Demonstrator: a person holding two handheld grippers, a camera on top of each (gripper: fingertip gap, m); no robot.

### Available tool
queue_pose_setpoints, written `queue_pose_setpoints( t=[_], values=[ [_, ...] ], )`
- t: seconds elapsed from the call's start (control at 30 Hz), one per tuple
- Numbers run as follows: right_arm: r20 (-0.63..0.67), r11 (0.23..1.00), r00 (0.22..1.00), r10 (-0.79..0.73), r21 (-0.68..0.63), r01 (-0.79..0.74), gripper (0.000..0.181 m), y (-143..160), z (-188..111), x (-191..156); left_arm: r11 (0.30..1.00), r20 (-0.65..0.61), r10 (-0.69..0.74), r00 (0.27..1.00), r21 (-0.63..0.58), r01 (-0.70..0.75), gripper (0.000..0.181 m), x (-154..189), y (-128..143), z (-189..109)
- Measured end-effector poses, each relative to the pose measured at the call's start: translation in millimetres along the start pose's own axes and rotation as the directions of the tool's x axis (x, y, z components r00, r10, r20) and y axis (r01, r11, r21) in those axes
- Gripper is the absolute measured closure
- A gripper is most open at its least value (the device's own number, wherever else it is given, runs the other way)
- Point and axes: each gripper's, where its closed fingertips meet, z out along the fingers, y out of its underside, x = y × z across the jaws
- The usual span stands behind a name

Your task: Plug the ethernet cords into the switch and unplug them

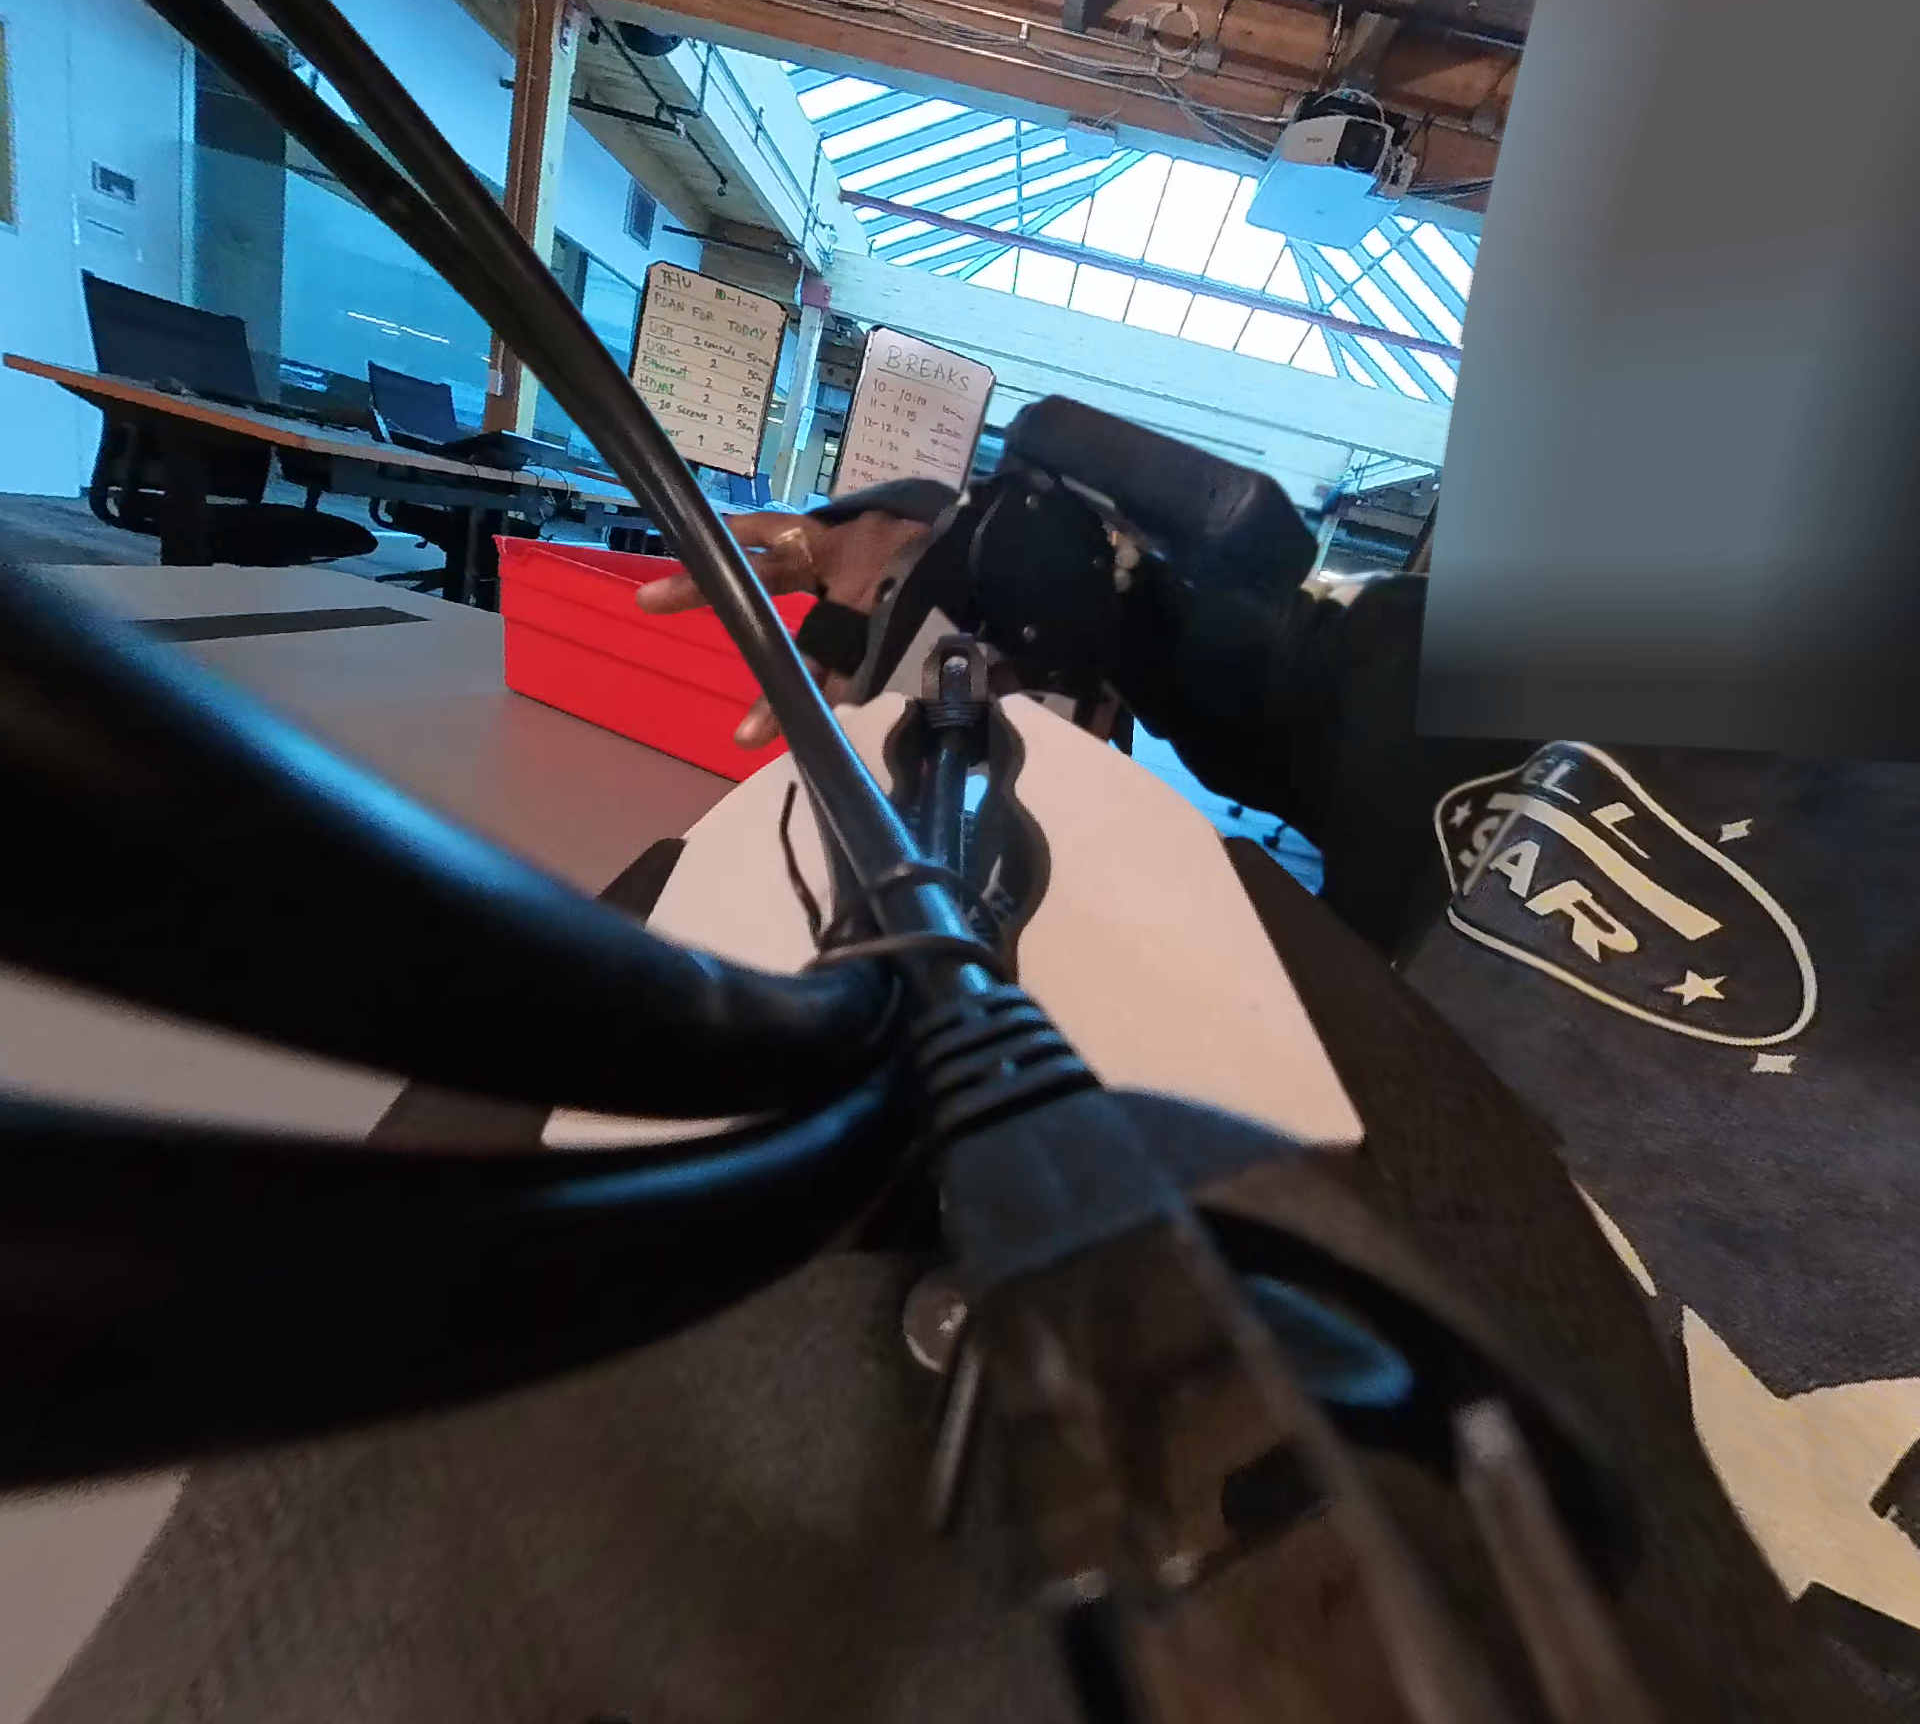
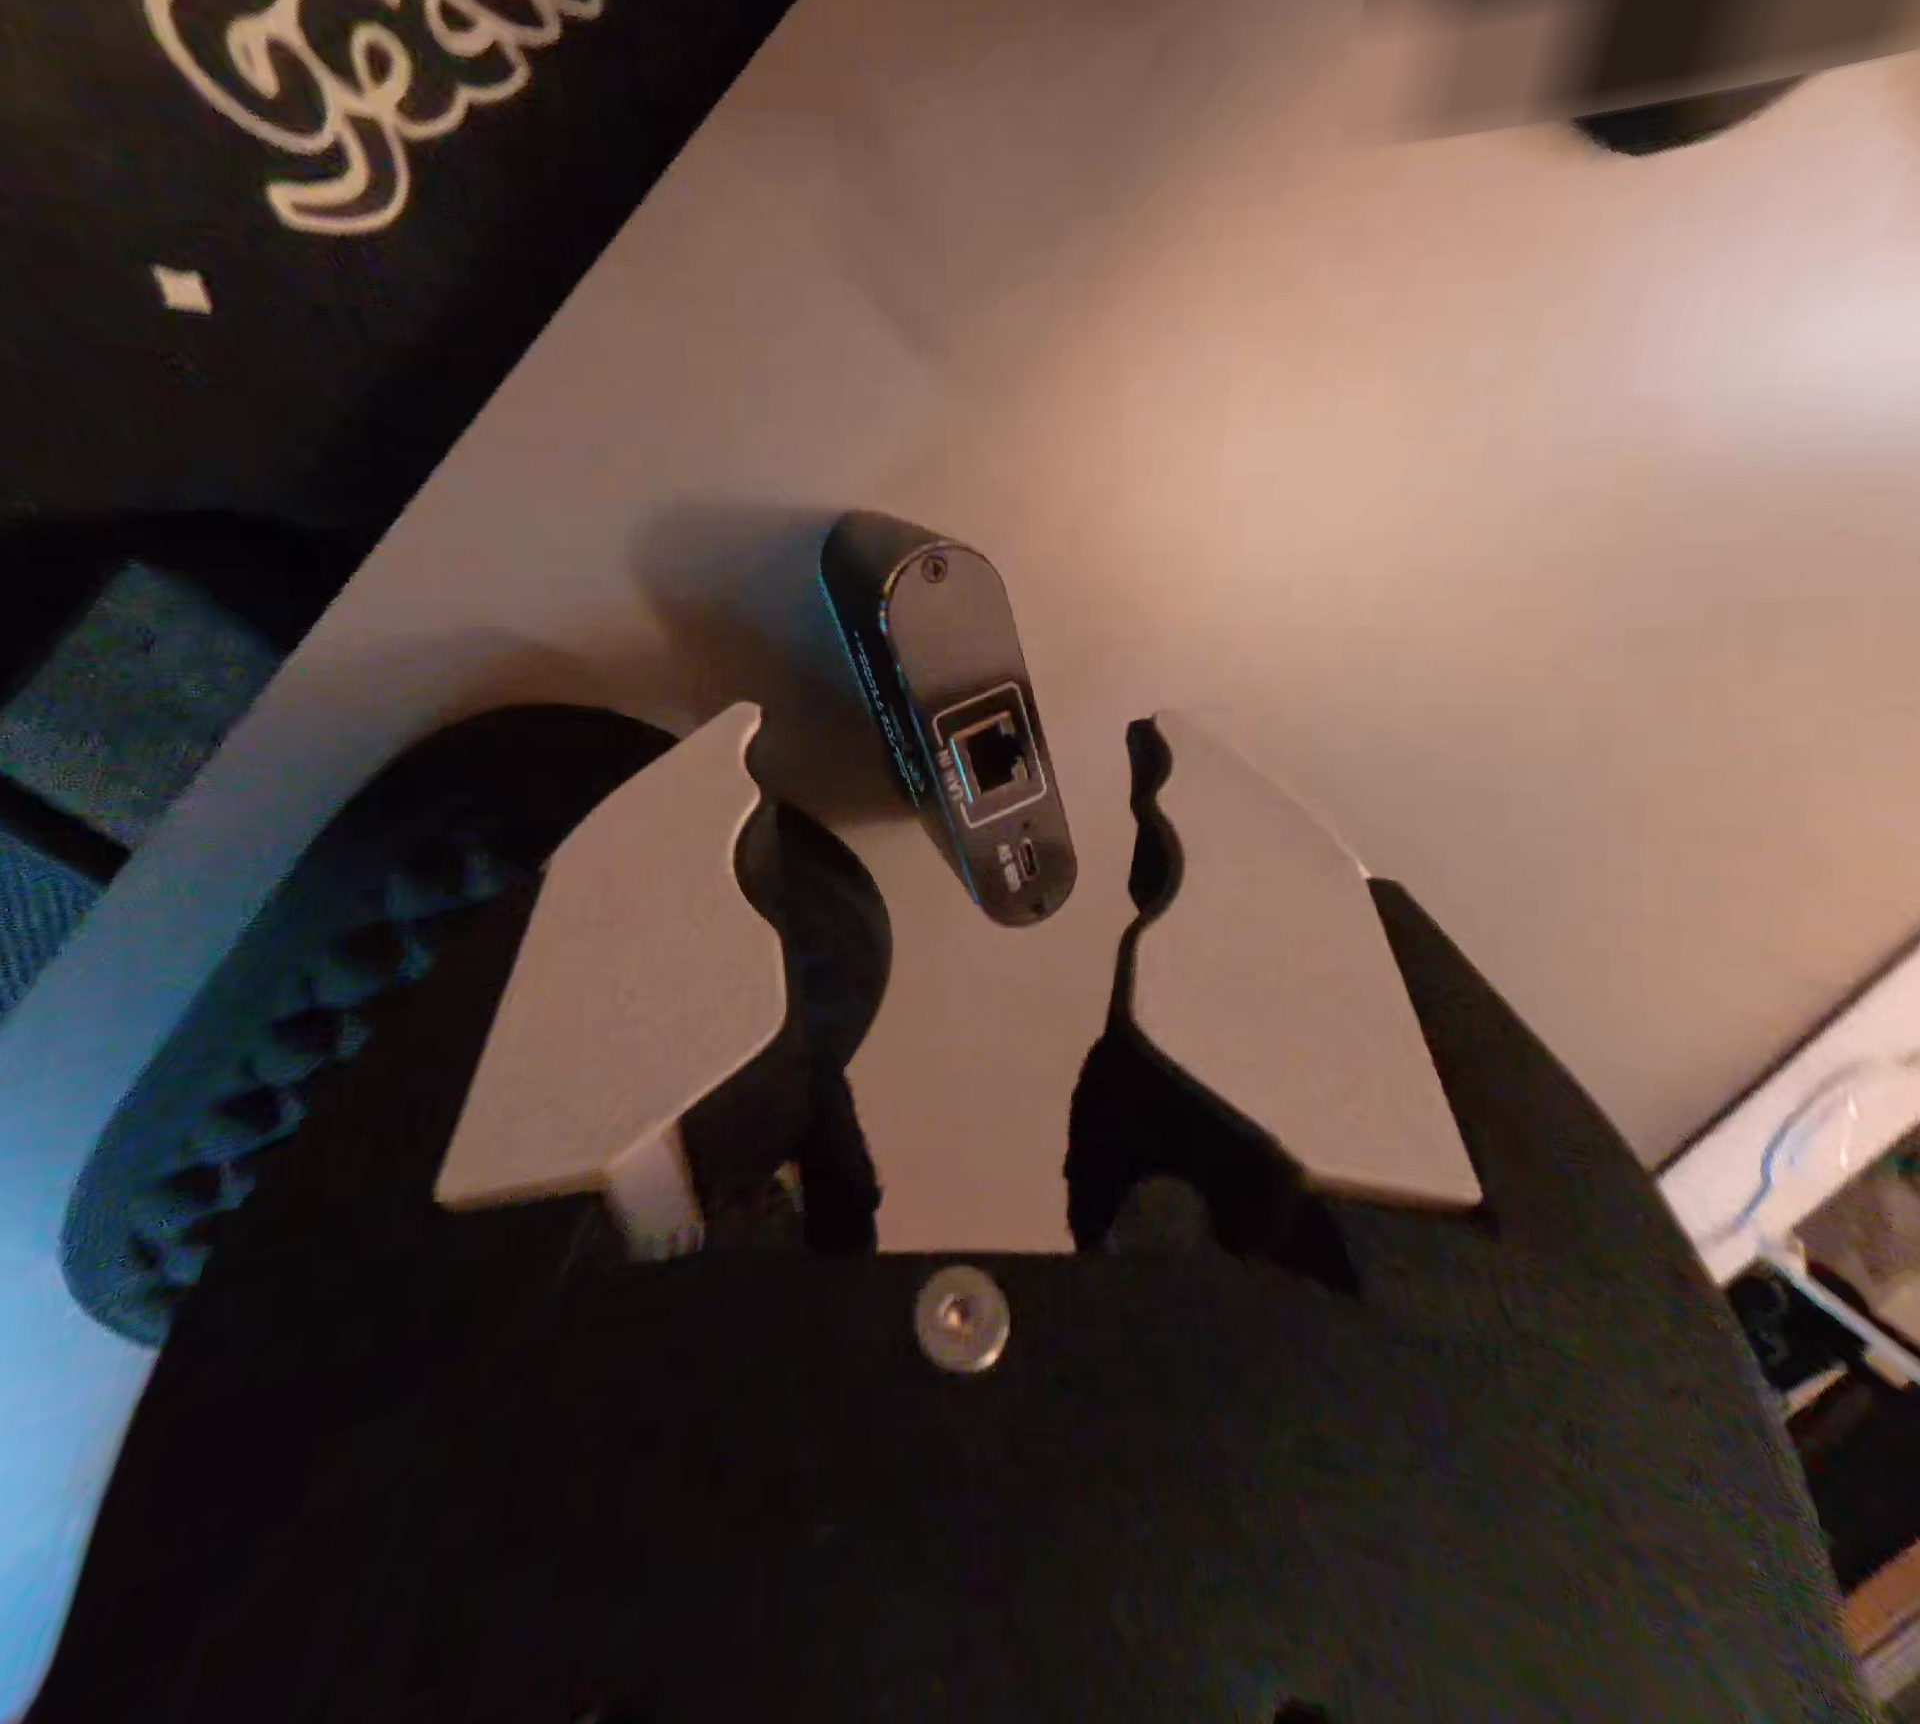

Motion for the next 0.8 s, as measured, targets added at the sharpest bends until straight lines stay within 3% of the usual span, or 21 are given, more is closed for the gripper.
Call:
queue_pose_setpoints(
  t=[0.2, 0.3, 0.37, 0.5, 0.57, 0.63, 0.7, 0.77, 0.8],
  values=[
    [0.176, 0.989, 0.979, -0.098, -0.094, 0.116, 0.124, 8, 25, -8, 1.000, -0.009, -0.006, 1.000, 0.005, 0.006, 0.169, 1, 0, -1],
    [0.148, 0.982, 0.980, -0.132, -0.115, 0.150, 0.146, 9, 35, -7, 1.000, -0.013, -0.005, 1.000, -0.010, 0.005, 0.170, 2, 3, -1],
    [0.111, 0.976, 0.981, -0.158, -0.132, 0.172, 0.150, 10, 35, -5, 1.000, -0.007, 0.003, 1.000, -0.012, -0.003, 0.170, 1, 4, 0],
    [-0.171, 0.977, 0.972, -0.161, -0.170, 0.132, 0.156, 15, 24, 16, 1.000, -0.008, -0.016, 1.000, -0.005, 0.016, 0.169, 0, 2, -1],
    [-0.379, 0.993, 0.920, -0.101, -0.097, 0.069, 0.156, 8, 7, 29, 1.000, -0.003, -0.028, 1.000, -0.003, 0.028, 0.170, -2, 2, -1],
    [-0.590, 0.997, 0.807, 0.000, 0.059, 0.044, 0.156, -8, -19, 40, 0.999, -0.005, -0.038, 0.999, -0.007, 0.038, 0.170, -2, 2, -1],
    [-0.740, 0.962, 0.665, 0.099, 0.241, 0.125, 0.156, -32, -49, 40, 0.999, -0.011, -0.048, 0.999, -0.022, 0.048, 0.170, -2, 4, 0],
    [-0.817, 0.885, 0.538, 0.209, 0.392, 0.251, 0.156, -55, -79, 33, 0.997, -0.039, -0.065, 0.997, -0.053, 0.063, 0.171, 3, 8, 3],
    [-0.812, 0.846, 0.520, 0.264, 0.454, 0.280, 0.156, -64, -87, 28, 0.995, -0.058, -0.077, 0.995, -0.072, 0.073, 0.169, 8, 10, 5]
  ],
)
